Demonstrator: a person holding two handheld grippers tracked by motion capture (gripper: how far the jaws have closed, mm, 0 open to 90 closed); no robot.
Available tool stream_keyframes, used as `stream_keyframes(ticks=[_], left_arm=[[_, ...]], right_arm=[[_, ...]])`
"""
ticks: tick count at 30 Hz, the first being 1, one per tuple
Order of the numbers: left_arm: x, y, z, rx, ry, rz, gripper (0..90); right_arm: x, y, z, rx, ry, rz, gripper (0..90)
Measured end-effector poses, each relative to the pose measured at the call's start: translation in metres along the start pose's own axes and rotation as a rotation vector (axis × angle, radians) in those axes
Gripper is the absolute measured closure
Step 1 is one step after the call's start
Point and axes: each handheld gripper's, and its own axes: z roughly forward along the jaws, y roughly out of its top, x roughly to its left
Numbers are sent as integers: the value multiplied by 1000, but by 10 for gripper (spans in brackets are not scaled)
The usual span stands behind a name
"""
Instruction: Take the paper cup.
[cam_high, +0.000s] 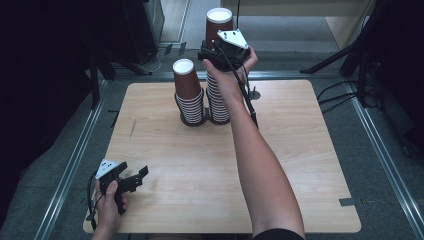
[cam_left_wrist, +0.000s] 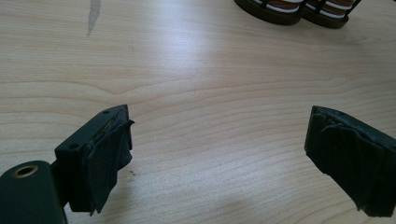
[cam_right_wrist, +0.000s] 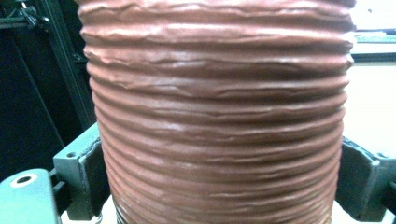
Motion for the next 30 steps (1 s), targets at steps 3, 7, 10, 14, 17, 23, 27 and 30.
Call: stream_keyframes(ticks=[3,7,10,14,17,23,27,30], left_arm=[[0,0,0,0,-1,-1,76],[0,0,0,0,-1,0,75],[0,0,0,1,-1,0,76],[1,0,0,-3,-2,-7,75],[0,0,0,-4,-1,-6,76],[0,0,0,-1,-2,-2,76],[0,0,0,-1,-1,0,76],[0,0,0,-2,-1,-2,76]], right_arm=[[1,5,-3,-34,-1,3,112],[2,10,-5,-64,-4,14,115],[3,15,-7,-109,1,16,120],[5,20,-10,-150,5,12,122],[6,24,-12,-152,-2,7,122],[7,33,-16,-172,10,12,122],[8,45,-21,-185,18,15,123],[9,52,-25,-196,29,18,123]])
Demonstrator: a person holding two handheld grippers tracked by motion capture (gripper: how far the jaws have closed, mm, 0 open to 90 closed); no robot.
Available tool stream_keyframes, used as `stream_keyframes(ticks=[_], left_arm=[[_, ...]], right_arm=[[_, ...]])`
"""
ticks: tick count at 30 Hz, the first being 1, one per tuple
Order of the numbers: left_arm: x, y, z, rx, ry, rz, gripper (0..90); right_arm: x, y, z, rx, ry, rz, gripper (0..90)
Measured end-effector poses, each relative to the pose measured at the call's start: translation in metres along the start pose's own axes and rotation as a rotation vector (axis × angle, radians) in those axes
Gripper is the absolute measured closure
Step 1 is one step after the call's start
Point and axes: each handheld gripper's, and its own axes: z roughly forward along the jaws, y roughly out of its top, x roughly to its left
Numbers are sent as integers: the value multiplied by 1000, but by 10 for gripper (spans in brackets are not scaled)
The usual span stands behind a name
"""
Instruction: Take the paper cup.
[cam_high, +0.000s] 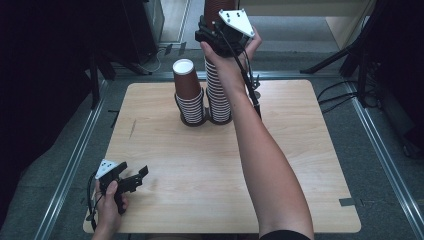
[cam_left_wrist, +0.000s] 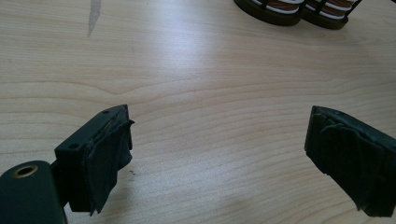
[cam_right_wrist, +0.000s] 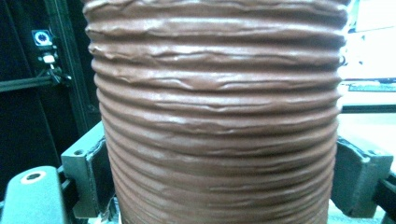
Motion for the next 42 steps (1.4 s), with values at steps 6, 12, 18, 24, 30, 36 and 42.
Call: stream_keyframes(ticks=[6,12,18,24,30,36,42], left_arm=[[0,0,0,0,-1,0,76],[0,0,0,1,-1,0,76],[0,0,0,-1,0,2,76],[-1,0,0,2,2,4,76],[-1,0,0,3,3,5,75],[-1,0,0,5,5,9,76],[-2,0,1,5,7,11,76]], right_arm=[[0,13,-6,-24,14,14,123],[-5,23,-11,-35,7,5,122],[-14,27,-18,-31,-2,1,122],[-21,28,-24,-37,-11,-11,122],[-30,24,-32,-37,-29,-40,120],[-41,18,-40,-32,-40,-45,120],[-56,7,-51,-21,-55,-40,120]])
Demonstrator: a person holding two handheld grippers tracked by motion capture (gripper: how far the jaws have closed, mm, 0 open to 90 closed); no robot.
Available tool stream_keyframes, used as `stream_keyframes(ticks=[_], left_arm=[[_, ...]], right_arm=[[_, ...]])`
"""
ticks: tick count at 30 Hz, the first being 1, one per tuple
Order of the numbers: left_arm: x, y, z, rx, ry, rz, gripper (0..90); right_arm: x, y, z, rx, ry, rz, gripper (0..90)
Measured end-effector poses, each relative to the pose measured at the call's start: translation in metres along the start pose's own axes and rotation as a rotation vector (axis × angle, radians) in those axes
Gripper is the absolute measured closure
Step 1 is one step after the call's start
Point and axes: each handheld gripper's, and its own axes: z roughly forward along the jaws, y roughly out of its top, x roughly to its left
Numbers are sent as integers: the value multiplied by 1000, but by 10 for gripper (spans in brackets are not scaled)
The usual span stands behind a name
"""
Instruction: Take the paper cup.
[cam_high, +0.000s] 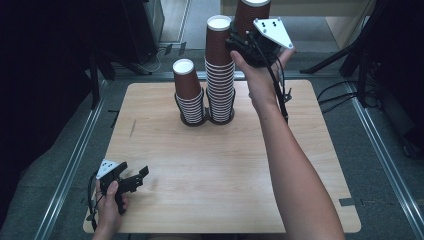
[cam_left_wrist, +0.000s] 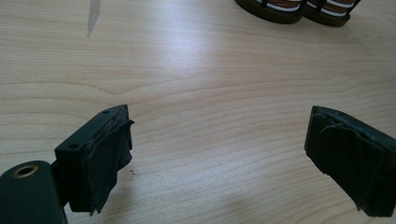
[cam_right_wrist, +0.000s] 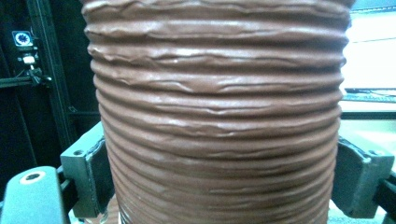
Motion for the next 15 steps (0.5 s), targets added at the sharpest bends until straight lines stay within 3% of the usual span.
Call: stream_keyframes(ticks=[15], left_arm=[[-1,0,0,3,4,6,75]], right_arm=[[-32,-28,-22,33,-32,17,120]])
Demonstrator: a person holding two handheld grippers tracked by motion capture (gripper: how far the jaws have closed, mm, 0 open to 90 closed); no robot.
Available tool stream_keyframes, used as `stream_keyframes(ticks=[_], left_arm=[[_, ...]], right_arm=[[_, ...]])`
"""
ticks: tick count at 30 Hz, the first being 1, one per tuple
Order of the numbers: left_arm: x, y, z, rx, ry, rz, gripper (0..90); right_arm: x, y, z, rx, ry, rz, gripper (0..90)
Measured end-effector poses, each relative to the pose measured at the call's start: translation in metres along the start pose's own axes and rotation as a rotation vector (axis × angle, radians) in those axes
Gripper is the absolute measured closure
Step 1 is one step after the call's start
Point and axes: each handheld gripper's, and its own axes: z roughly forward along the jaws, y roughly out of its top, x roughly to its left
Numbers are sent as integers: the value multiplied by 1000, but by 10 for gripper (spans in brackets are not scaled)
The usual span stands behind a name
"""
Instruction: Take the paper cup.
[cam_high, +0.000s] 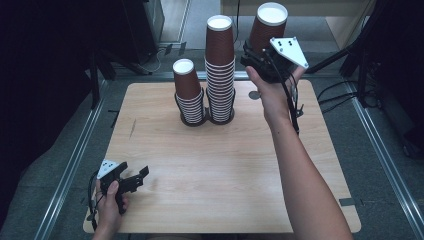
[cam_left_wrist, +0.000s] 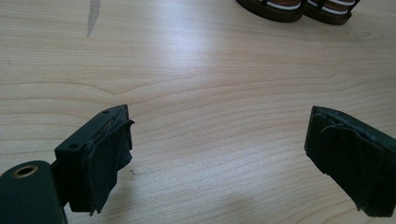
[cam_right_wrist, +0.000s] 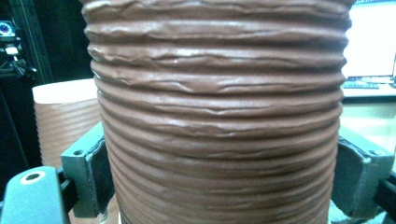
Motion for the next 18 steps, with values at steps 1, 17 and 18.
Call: stream_keyframes(ticks=[1,17,18], left_arm=[[0,0,0,0,0,0,76],[-1,0,0,3,5,7,76],[-1,0,0,3,5,7,76]], right_arm=[[-1,-2,-2,8,-3,-2,120],[-16,-38,-37,42,-2,-46,119],[-16,-42,-39,43,-1,-45,119]])
